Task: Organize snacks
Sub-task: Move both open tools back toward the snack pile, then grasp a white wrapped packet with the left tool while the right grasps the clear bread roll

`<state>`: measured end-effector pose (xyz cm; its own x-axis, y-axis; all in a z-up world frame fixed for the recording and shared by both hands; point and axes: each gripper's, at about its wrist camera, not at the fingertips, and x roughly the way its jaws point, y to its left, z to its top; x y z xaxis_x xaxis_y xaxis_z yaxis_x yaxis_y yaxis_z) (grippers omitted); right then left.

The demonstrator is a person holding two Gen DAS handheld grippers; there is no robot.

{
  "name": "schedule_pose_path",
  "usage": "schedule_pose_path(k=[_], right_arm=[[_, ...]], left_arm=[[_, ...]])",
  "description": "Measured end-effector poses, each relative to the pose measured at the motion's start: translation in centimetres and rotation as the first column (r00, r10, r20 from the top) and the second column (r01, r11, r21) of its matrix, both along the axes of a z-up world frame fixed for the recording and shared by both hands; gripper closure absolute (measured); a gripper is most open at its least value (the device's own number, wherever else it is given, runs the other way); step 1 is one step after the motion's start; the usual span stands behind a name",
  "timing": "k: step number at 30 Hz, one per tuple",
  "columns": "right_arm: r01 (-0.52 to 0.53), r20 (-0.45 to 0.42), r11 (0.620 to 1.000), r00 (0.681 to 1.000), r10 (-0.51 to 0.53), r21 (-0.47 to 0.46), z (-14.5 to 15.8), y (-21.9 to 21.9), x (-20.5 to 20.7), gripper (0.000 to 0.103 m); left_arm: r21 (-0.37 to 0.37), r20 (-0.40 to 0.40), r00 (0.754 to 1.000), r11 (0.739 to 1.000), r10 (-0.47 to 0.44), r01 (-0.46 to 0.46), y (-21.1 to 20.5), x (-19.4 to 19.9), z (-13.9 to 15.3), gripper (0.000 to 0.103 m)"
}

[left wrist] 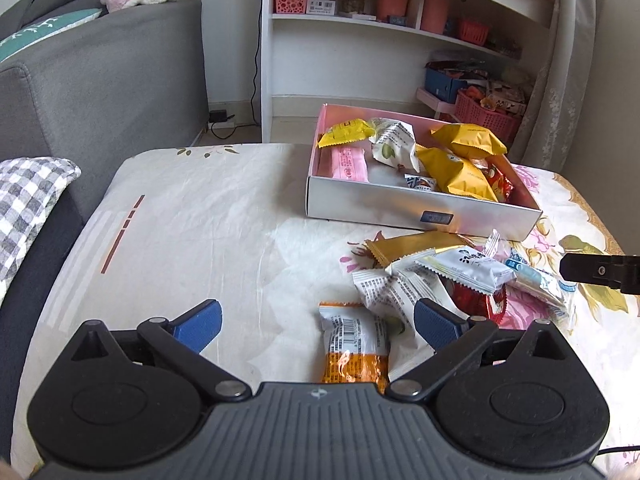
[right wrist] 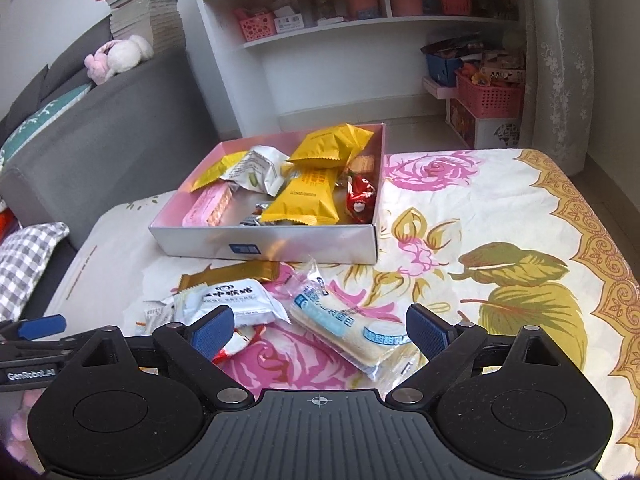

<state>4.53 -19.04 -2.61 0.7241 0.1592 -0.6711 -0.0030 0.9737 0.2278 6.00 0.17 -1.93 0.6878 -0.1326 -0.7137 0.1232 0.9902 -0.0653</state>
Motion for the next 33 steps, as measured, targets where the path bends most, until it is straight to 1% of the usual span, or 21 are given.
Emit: schedule_pose_path(k=[2,7,11,14,18,22,23,28,31,33], right_arm=[[-0.013,0.000,0.999,1.000,0.013,-0.045,-0.8,-0.2,-0.2,0.008],[-0.049,0.003,0.987,0.999,0.049,-0.151,-2.6,-0.8,-0.7,0.008],[-0.072,-0.006,0.979,0.997,0.072,-0.188,-3.5,-1.0,-0.6,0.008],[-0.085,0.001,0.975,0.996,0.087,-0.206,-3.9,-0.8,-0.5,0.008],[-0.105,0.000,0.966,0.994,0.108,-0.237,-4.3,-0.4,0.0,0.008],[-0.121,-0.003,0.961,0.992,0.125,-0.247,-4.7,0.0,0.8,0.008],[-0.125,-0.004,0.961,0.992,0.128,-0.246,-4.8,0.1,0.9,0.008],[-0.149,-0.015,0.958,0.989,0.149,-0.247,-5.4,0.4,1.6,0.008],[-0.148,-0.016,0.957,0.989,0.149,-0.251,-5.6,0.5,2.0,0.008],[-0.144,-0.014,0.960,0.989,0.145,-0.240,-5.7,0.4,2.3,0.008]], left_arm=[[0.002,0.006,1.000,1.000,-0.024,0.024,0.1,-0.6,-0.4,0.001],[0.048,0.032,0.996,0.995,-0.085,0.083,-0.6,-1.7,-1.2,0.001],[0.050,0.044,0.992,0.992,-0.114,0.112,-1.4,-1.9,-1.6,0.001],[0.041,0.055,0.992,0.993,-0.114,0.112,-2.0,-1.8,-1.7,0.003],[0.000,0.054,0.993,0.994,-0.106,0.106,-2.8,-1.5,-1.7,0.012],[-0.030,0.049,0.993,0.994,-0.103,0.105,-3.7,-1.1,-1.5,0.021],[-0.043,0.044,0.994,0.994,-0.097,0.099,-3.8,-0.9,-1.5,0.023],[-0.094,-0.001,0.997,0.993,-0.072,0.071,-4.5,0.0,-2.0,0.038],[-0.111,-0.023,0.998,0.992,-0.059,0.057,-5.0,0.5,-2.3,0.043],[-0.116,-0.032,0.998,0.992,-0.054,0.050,-5.3,0.8,-2.5,0.044]])
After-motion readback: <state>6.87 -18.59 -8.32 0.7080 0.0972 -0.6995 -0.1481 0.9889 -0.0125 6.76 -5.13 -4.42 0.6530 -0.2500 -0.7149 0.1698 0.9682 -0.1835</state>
